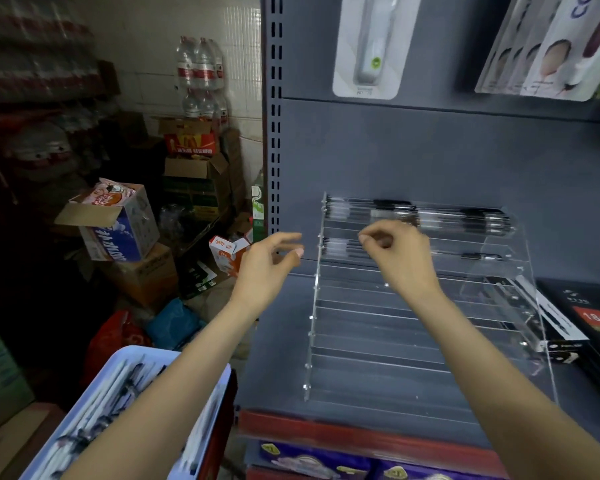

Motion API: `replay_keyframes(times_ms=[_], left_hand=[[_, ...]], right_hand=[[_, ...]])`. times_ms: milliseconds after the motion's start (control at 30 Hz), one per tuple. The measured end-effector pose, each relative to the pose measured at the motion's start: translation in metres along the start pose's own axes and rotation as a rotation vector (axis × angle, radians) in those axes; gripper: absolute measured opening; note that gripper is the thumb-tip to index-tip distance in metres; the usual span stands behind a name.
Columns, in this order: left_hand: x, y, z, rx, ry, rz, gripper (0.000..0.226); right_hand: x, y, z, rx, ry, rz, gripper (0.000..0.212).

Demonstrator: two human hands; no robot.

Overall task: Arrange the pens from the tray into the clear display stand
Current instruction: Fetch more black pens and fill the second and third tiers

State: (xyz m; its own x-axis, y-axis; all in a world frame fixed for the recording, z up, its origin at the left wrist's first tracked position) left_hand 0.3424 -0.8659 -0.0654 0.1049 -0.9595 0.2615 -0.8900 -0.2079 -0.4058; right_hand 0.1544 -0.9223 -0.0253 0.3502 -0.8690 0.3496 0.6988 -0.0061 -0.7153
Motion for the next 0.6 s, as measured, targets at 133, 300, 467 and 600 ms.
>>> replay_keyframes(times_ms=[133, 300, 467, 600], left_hand=[[-0.024, -0.035, 0.019, 0.101, 0.012, 0.004, 0.018], [-0.066, -0.099, 0.069, 0.167, -0.071, -0.016, 0.013], [-0.115, -0.154, 0.157, 0.220, -0.297, 0.024, 0.017], [-0.151, -0.182, 0.229, 0.328, -0.480, 0.133, 0.019]], right_hand=[[-0.013, 0.056, 0.053, 0.148, -0.037, 0.107, 0.011], [-0.034, 0.145, 0.111, 0.224, -0.018, 0.285, 0.013], [-0.064, 0.246, 0.140, 0.190, 0.068, 0.524, 0.020], [-0.083, 0.322, 0.129, 0.079, 0.208, 0.699, 0.029]])
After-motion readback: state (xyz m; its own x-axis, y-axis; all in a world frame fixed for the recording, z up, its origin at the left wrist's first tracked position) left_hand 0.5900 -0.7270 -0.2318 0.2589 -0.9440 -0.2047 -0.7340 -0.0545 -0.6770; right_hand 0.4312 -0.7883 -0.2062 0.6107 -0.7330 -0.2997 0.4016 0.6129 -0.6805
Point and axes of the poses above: each hand's wrist, its own x-axis towards the middle knuckle, its own y-axis out of the palm, z = x × y, the point moved 3 cm from there along x, towards the middle knuckle, and after that the axes turned 11 degrees about z, right-handed, at the moved point
